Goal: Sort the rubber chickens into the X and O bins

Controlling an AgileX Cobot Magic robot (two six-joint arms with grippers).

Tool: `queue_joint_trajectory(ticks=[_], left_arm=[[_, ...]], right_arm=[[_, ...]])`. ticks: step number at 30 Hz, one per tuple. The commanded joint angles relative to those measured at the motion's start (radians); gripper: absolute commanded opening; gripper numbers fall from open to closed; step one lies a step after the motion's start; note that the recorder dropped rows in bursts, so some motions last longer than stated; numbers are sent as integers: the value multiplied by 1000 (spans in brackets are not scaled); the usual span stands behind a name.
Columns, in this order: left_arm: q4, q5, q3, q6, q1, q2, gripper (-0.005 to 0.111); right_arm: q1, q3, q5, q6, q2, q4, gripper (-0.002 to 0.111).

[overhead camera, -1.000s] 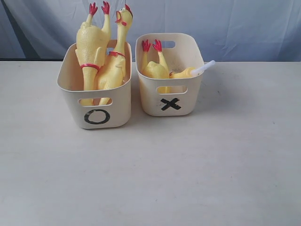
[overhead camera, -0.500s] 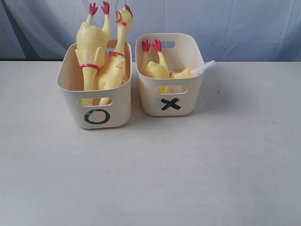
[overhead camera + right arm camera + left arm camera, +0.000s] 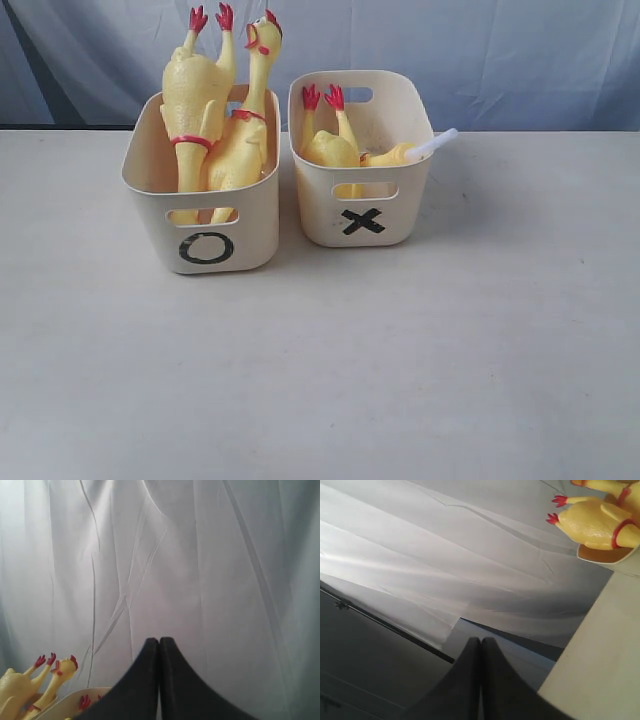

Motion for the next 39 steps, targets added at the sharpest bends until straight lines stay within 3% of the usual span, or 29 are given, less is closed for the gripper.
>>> queue_joint_trajectory(ticks=[1, 8, 12, 16, 23, 32, 39], left_arm=[[0, -10, 69, -6, 2, -6, 0], [-3, 57, 86, -7, 2, -6, 0], [-5, 205, 86, -7, 2, -6, 0], [-5, 197, 86, -7, 2, -6, 0], [-2, 195, 86, -7, 2, -6, 0], [0, 195, 86, -7, 2, -6, 0], [85, 175, 86, -16, 2, -6, 0]], right_arm=[[-4, 8, 46, 0, -6, 107, -1], [-4, 8, 134, 0, -6, 161, -1], [-4, 8, 194, 0, -6, 161, -1], [-4, 8, 279, 0, -6, 163, -1], [-4, 8, 622, 0, -6, 163, -1], [-4, 8, 622, 0, -6, 163, -1], [-4, 8, 615, 0, -6, 177, -1]])
